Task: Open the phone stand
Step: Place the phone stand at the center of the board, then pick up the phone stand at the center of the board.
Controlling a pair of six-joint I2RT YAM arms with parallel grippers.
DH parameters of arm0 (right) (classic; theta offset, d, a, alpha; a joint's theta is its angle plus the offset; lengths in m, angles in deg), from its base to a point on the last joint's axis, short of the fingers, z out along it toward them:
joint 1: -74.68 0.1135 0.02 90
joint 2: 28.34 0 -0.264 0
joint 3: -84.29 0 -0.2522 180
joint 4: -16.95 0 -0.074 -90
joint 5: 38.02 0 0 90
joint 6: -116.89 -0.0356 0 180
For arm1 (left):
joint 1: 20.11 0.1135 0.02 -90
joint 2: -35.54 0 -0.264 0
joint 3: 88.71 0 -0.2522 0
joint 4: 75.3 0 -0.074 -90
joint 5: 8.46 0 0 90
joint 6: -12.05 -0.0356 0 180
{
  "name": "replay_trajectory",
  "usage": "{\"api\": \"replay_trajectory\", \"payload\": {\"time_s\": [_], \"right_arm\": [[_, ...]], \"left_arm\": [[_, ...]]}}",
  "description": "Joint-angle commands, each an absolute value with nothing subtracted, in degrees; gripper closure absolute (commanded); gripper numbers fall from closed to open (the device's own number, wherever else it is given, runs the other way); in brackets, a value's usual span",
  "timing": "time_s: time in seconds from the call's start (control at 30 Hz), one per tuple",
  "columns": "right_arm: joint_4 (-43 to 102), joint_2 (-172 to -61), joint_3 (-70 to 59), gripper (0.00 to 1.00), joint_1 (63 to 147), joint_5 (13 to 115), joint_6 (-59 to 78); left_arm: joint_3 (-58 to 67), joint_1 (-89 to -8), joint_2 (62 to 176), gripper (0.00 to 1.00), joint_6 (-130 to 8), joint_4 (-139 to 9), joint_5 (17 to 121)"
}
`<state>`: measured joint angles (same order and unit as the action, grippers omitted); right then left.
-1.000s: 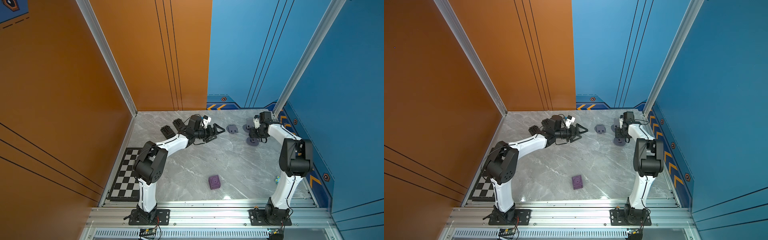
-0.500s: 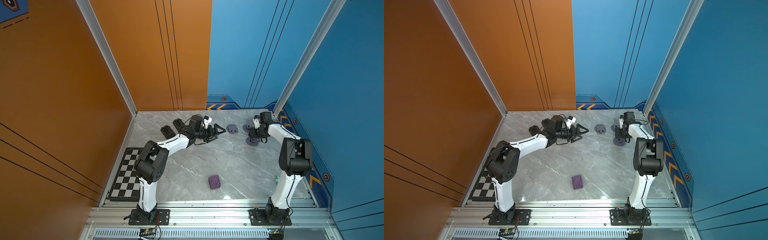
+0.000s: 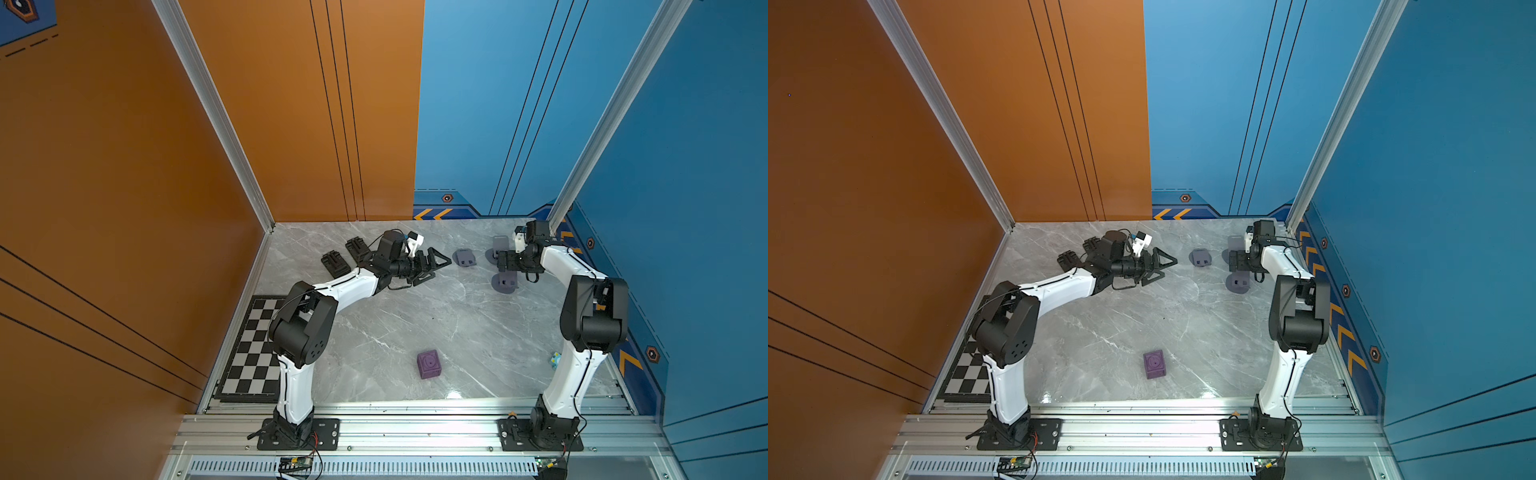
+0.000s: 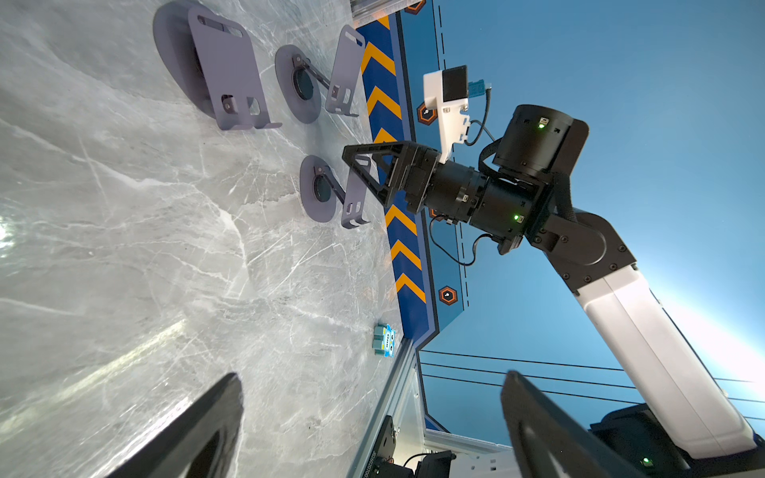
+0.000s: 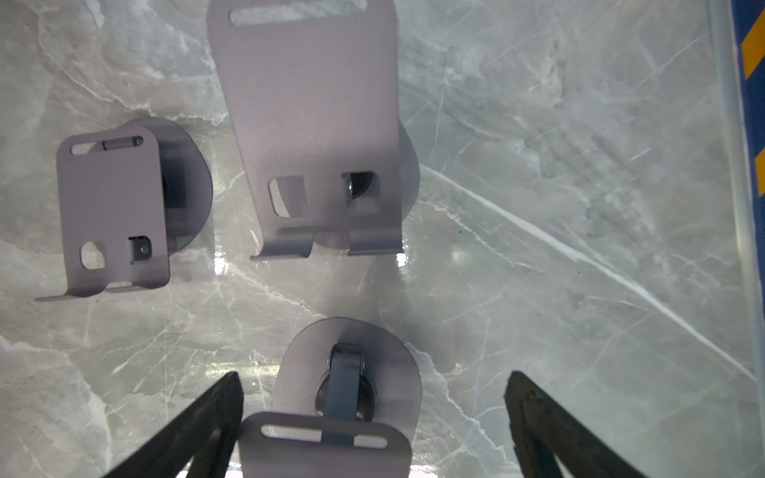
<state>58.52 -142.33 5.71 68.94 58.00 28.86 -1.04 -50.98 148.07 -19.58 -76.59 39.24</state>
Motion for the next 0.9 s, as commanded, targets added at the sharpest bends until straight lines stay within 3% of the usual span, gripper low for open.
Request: {"api": "replay_trajectory", "payload": {"time_s": [0.0,0.4,0.67,0.87], "right_arm": [[60.39,-138.75,10.1,0.0,69.2,58.41,25.8],[69.37,-142.05,20.6,0.0,80.95,55.13,20.91],[74.3,-152.3,31.87,0.0,87.73,51.46,20.65],[76.66,-160.15,38.93,0.0,89.19,49.54,18.88]], "left_arm": [[-1.68,-51.05,147.78,0.02,-20.37,-76.88,38.34],[2.04,-46.89,143.42,0.02,-22.09,-76.86,40.05],[6.9,-42.27,138.64,0.02,-22.5,-76.73,40.66],[3.86,-40.23,135.81,0.02,-32.17,-60.66,43.2]]}}
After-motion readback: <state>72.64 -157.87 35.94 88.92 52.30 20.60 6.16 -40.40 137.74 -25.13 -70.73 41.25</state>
